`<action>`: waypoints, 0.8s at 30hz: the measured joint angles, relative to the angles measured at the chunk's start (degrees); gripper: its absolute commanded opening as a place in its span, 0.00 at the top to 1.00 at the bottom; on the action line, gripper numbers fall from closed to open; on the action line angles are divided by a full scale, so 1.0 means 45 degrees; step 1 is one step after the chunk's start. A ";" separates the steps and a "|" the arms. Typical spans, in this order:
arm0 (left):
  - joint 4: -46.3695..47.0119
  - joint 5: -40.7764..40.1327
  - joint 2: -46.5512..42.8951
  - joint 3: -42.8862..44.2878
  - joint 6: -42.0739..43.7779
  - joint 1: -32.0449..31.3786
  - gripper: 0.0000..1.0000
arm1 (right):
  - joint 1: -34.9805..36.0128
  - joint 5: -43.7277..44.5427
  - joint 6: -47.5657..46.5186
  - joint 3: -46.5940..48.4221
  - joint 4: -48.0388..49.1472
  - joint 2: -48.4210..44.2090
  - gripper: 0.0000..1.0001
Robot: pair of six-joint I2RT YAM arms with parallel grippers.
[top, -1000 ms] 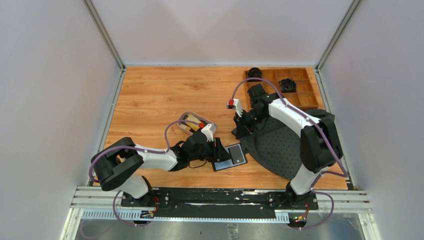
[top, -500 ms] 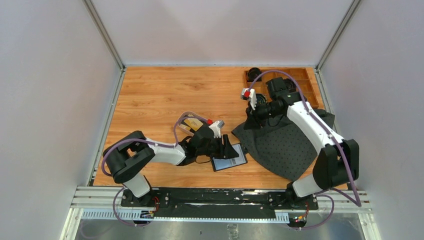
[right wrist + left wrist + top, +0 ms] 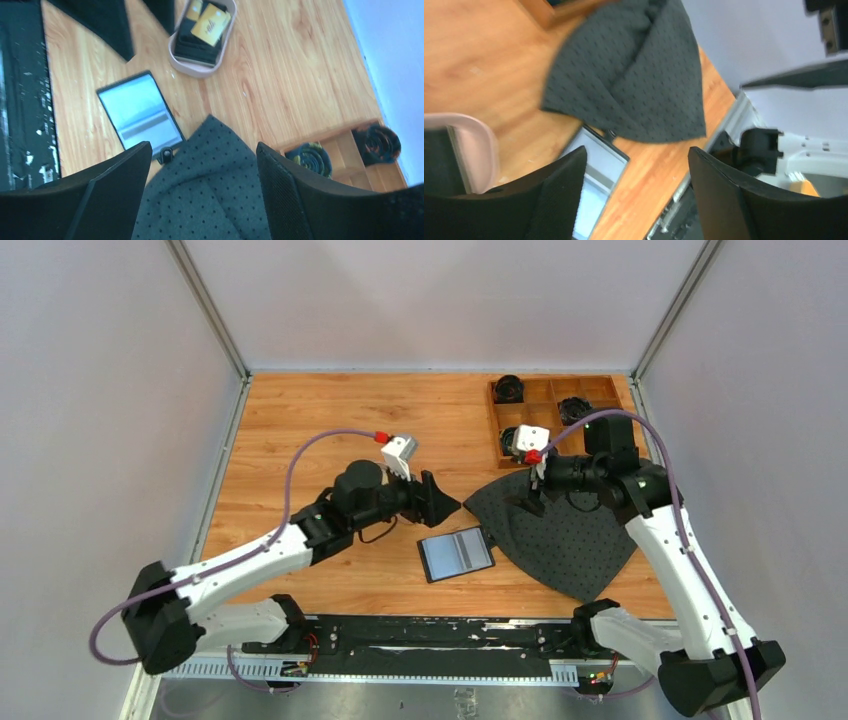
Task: Put the credit cards into the card holder
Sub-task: Turn over the card slot in the card holder.
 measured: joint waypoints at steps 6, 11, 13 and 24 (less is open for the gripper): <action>-0.3954 -0.2433 -0.1787 0.2089 0.3254 0.0583 0.00 | 0.0000 -0.2220 0.0641 -0.0374 0.0476 0.0151 0.22; -0.6387 -0.3696 -0.1540 0.3172 0.4925 0.1083 0.00 | 0.0000 -0.3458 0.1326 -0.1268 0.0840 0.0437 0.22; -0.6999 -0.4124 -0.1297 0.3322 0.5508 0.1171 0.00 | 0.0000 -0.3891 0.1486 -0.1370 0.1054 0.0495 0.23; -0.8184 -0.5814 0.1277 0.3347 0.8830 0.1219 0.01 | 0.0000 -0.4784 0.2001 -0.1321 0.1671 0.2079 0.23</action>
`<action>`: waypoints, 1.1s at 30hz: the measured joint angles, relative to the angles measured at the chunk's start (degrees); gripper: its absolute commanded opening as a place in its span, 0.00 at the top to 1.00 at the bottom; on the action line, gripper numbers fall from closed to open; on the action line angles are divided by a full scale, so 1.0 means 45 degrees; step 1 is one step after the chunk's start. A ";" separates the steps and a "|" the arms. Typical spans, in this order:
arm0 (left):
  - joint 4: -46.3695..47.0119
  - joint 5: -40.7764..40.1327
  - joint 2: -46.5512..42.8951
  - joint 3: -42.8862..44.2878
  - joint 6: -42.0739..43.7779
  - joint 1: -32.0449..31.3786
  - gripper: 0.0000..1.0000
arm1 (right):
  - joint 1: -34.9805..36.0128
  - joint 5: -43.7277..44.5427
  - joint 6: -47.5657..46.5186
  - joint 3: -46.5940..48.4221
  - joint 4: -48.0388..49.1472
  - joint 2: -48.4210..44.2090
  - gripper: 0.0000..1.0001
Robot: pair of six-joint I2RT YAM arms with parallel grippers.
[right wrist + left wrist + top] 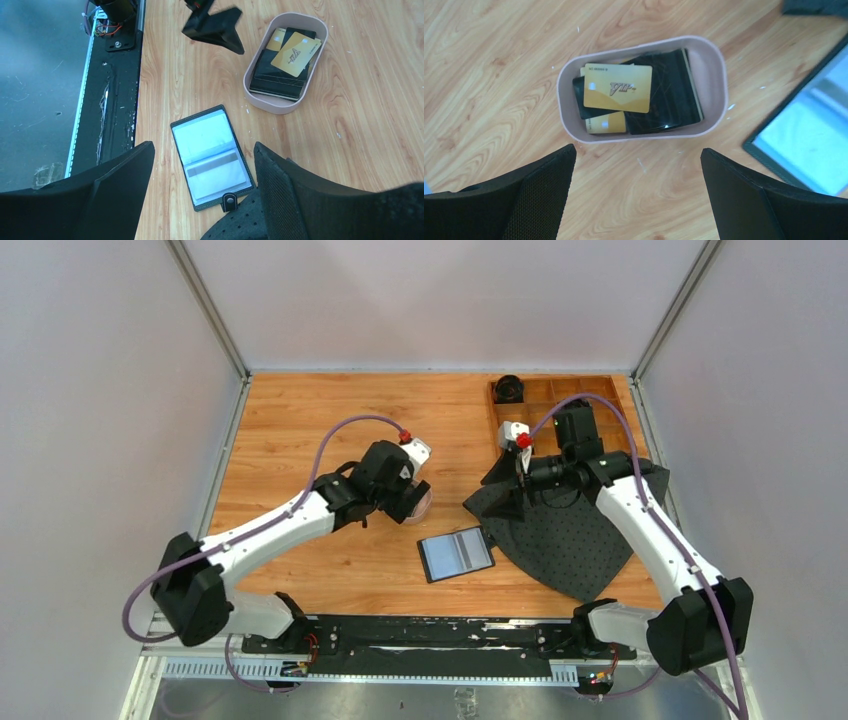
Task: Put the credit cards into the card holder
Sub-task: Turn over the card slot in the card holder.
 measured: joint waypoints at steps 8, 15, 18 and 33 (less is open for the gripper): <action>-0.0219 -0.0583 0.2555 0.0811 0.1107 0.0398 0.00 | 0.0000 0.0015 -0.0102 0.0000 0.0097 0.0141 0.23; 0.0121 -0.0617 0.3303 0.0835 0.1185 0.0651 0.00 | 0.0000 0.0112 -0.0321 0.0000 0.0068 0.0767 0.23; 0.0491 -0.0597 0.3118 0.0680 0.1107 0.0719 0.00 | 0.0000 0.0233 -0.0427 0.0000 -0.0010 0.1054 0.23; 0.1695 -0.0801 0.0369 -0.0457 0.0432 0.0743 0.00 | 0.0000 0.0767 -0.1180 -0.0432 -0.0126 0.0578 0.23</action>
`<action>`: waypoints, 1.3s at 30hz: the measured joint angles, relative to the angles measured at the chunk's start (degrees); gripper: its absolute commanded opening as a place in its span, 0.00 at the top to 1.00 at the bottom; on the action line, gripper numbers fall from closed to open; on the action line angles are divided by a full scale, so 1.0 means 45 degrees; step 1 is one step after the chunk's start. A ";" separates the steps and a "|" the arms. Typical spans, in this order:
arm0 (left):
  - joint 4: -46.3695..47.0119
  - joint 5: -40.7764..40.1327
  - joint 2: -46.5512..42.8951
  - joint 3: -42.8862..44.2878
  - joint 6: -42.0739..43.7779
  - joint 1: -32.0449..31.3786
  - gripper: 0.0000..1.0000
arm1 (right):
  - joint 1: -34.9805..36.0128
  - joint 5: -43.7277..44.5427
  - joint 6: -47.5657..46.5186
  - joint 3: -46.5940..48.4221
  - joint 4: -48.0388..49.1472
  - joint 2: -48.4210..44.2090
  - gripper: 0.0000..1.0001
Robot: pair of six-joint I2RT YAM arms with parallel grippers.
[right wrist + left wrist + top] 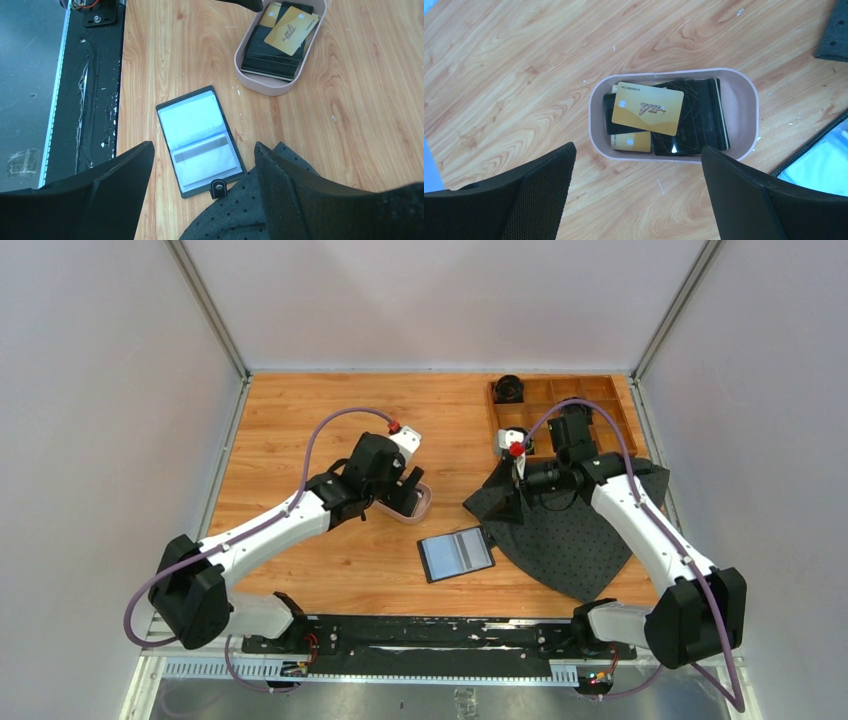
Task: Put the credit cards into the card holder
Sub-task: Turn over the card slot in the card holder, then pick up the credit card from the storage box.
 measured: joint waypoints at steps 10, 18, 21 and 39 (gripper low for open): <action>-0.1064 -0.0568 0.0928 0.0573 0.0544 0.0165 0.11 | -0.0053 0.0112 -0.0155 -0.0175 -0.0010 -0.0505 0.24; -0.1506 0.0452 0.3181 0.1530 0.1059 0.0627 0.17 | -0.0068 0.0369 -0.0175 -0.0185 -0.0029 -0.0306 0.24; -0.1574 0.1141 0.3677 0.1797 0.1205 0.1044 0.16 | -0.0073 0.0403 -0.0194 -0.0185 -0.0034 -0.0306 0.25; -0.2011 0.4313 0.6275 0.3264 0.1224 0.2618 0.00 | -0.0078 0.0801 -0.0651 -0.0136 -0.0826 0.1141 0.26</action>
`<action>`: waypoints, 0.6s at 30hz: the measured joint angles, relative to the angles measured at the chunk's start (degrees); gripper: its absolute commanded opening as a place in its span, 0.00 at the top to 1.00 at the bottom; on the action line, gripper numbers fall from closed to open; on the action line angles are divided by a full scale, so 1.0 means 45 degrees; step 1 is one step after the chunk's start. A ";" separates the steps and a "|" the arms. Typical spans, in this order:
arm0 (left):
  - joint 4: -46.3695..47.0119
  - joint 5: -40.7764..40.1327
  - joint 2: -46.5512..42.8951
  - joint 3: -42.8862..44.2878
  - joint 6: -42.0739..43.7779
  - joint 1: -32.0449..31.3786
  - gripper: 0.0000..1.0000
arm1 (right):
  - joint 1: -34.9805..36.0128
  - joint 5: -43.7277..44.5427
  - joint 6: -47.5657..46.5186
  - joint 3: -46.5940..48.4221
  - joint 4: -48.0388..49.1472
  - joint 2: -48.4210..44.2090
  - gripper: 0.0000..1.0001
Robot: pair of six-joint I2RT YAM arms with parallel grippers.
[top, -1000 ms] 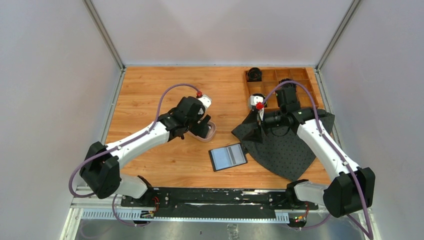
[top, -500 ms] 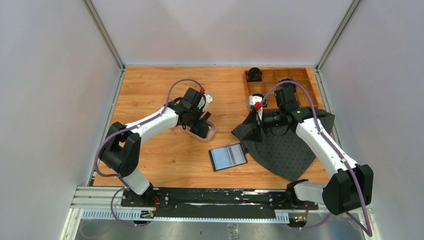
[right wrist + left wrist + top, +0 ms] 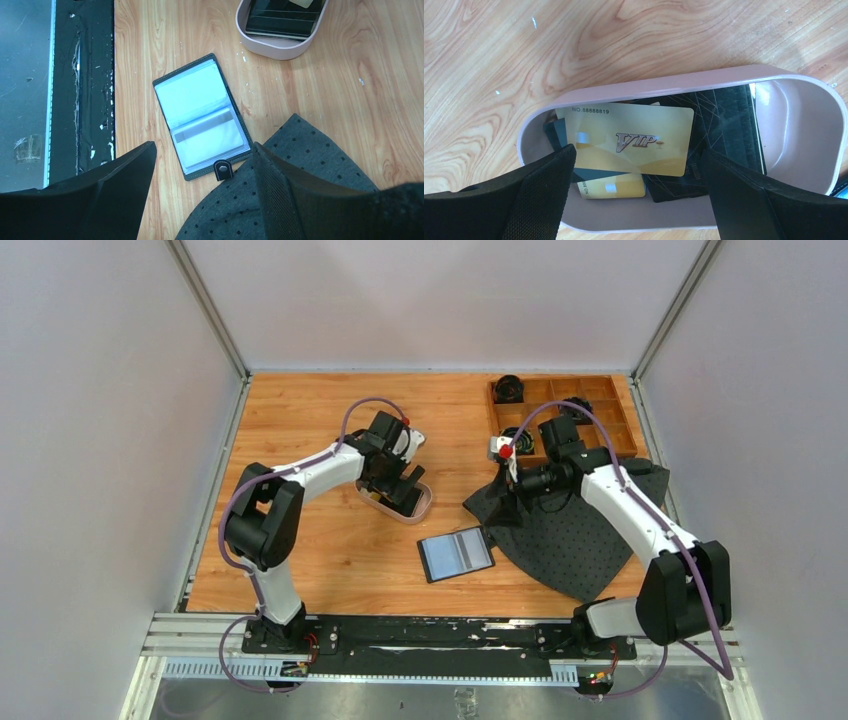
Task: Put the credit cards into the card holder
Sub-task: Pick up the credit card from the storage box.
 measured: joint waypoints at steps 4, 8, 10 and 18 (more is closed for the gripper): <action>0.0087 0.0092 0.0010 0.0000 -0.0005 0.0102 0.00 | 0.0000 0.0136 -0.0097 0.0146 -0.0165 0.0087 0.26; 0.0301 0.0413 0.0015 -0.0010 -0.0015 0.0301 0.00 | 0.0000 0.0180 -0.0155 0.0189 -0.0219 0.0219 0.26; 0.0398 0.0690 0.0044 -0.0019 -0.0049 0.0525 0.00 | 0.0000 0.0189 -0.0170 0.0189 -0.0228 0.0311 0.27; 0.0733 0.1749 0.0267 -0.0024 -0.0262 0.1268 0.00 | 0.0000 0.0233 -0.0180 0.0189 -0.0296 0.0403 0.27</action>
